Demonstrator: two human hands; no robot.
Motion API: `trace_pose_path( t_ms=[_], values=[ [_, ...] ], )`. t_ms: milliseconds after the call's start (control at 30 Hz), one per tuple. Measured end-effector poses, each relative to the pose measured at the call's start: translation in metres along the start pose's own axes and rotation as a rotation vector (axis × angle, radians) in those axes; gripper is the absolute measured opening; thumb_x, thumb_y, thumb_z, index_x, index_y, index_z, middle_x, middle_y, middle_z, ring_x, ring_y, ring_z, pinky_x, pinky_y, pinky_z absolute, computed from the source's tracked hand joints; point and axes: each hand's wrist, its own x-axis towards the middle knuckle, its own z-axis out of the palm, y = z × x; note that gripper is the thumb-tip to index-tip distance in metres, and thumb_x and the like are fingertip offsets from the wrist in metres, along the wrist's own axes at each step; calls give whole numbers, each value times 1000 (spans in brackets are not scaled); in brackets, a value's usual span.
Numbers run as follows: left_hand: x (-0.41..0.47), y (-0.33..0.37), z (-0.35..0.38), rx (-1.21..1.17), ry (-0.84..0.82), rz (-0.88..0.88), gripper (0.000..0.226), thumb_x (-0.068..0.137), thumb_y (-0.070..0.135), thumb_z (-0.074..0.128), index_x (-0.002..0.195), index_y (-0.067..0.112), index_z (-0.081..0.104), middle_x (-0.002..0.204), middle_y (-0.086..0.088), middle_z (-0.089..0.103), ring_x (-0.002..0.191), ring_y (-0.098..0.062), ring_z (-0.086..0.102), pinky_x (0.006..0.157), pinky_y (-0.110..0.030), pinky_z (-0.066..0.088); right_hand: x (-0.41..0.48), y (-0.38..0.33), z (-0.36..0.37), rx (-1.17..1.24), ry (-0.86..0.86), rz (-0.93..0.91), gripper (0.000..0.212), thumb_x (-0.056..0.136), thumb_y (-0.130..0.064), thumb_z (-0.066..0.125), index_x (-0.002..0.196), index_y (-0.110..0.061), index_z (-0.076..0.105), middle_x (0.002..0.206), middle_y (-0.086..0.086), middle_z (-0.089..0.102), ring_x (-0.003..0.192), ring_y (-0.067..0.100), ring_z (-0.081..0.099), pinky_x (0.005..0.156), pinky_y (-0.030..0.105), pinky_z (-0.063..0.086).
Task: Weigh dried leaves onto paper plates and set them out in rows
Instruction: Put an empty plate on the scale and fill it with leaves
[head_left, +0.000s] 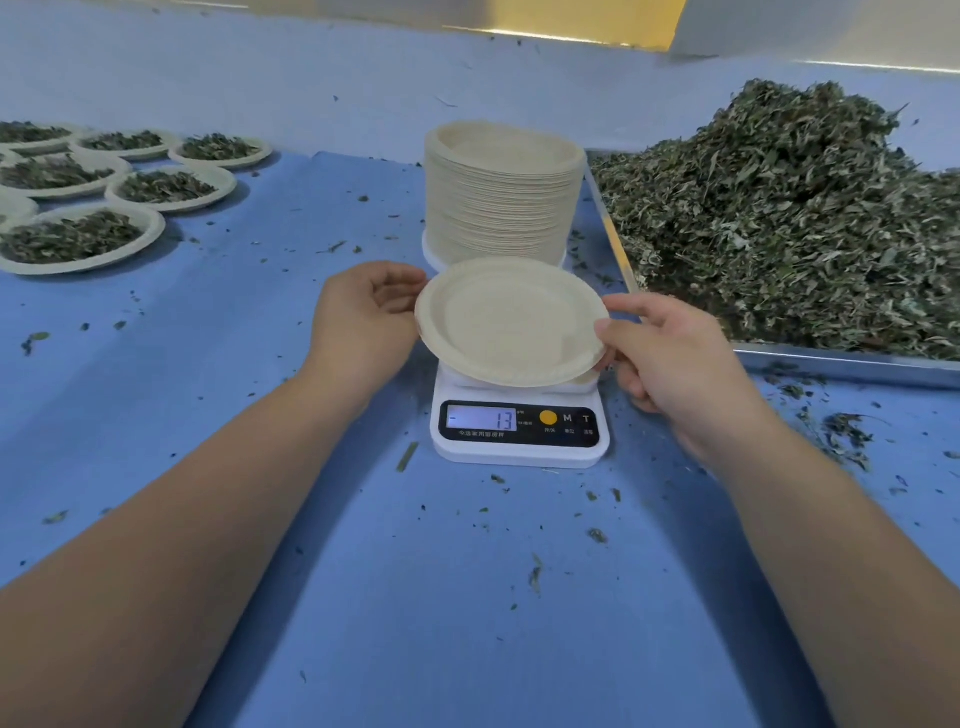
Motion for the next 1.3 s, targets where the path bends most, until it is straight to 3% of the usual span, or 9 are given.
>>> trace_pose_path(
  t_ms=[133, 267, 400, 567, 667, 767, 967, 1233, 1300],
  values=[
    [2, -7, -1, 117, 6, -26, 35, 89, -10, 58, 106, 20, 68, 97, 8, 75, 85, 7, 71, 80, -11, 55, -2, -1, -2, -151, 87, -82, 20, 93, -43, 55, 101, -32, 69, 61, 2, 67, 44, 10, 45, 46, 26, 36],
    [3, -10, -2, 87, 24, -90, 42, 88, -15, 48, 108, 17, 67, 98, 6, 75, 84, 6, 72, 78, -11, 55, -6, -4, -4, -345, 190, -232, 51, 87, -59, 41, 93, -13, 64, 59, 10, 54, 54, 14, 44, 60, 35, 37],
    [-1, -7, 1, 120, 19, -71, 44, 86, -13, 45, 108, 17, 69, 95, 10, 74, 79, 11, 69, 62, -3, 48, -10, -4, -1, -295, 160, -278, 35, 97, -48, 47, 81, -29, 72, 48, -11, 47, 48, 5, 43, 56, 30, 36],
    [0, -6, -1, 68, 50, -101, 40, 91, -11, 47, 107, 18, 70, 92, 11, 76, 78, 6, 71, 69, -10, 53, -12, -3, 3, -326, 144, -334, 34, 100, -43, 51, 79, -28, 74, 45, -9, 35, 47, 11, 37, 63, 49, 52],
    [0, -4, -1, -17, 52, -129, 36, 91, -10, 48, 103, 16, 70, 91, 5, 77, 77, -1, 74, 70, -14, 56, -12, -2, 3, -308, 153, -336, 33, 99, -42, 51, 78, -29, 73, 43, -9, 34, 44, 10, 34, 56, 44, 46],
    [-1, -3, 1, -62, 37, -124, 31, 93, -4, 46, 99, 12, 72, 90, -1, 76, 74, -5, 74, 68, -19, 58, -12, -1, 2, -315, 153, -328, 35, 100, -41, 51, 78, -26, 73, 43, -9, 34, 43, 9, 34, 60, 46, 51],
    [-2, -4, 2, 12, -12, -87, 38, 91, 1, 43, 94, 18, 76, 93, 3, 78, 87, -11, 75, 78, -33, 65, -11, 0, 2, -292, 146, -338, 35, 100, -41, 51, 76, -27, 72, 46, -8, 37, 46, 8, 36, 52, 25, 33],
    [-3, -3, 2, 50, -32, -71, 37, 90, 5, 46, 87, 23, 78, 91, 1, 78, 94, -21, 73, 89, -45, 62, -10, 2, 2, -286, 137, -357, 35, 99, -41, 51, 73, -29, 71, 50, 0, 42, 47, 10, 39, 48, 18, 32],
    [-4, -3, 2, 60, -37, -70, 36, 90, 6, 46, 87, 23, 78, 91, 1, 78, 95, -22, 74, 90, -47, 62, -10, 2, 3, -287, 133, -366, 35, 99, -40, 51, 73, -28, 71, 52, 9, 43, 49, 11, 41, 50, 21, 34]
  ],
)
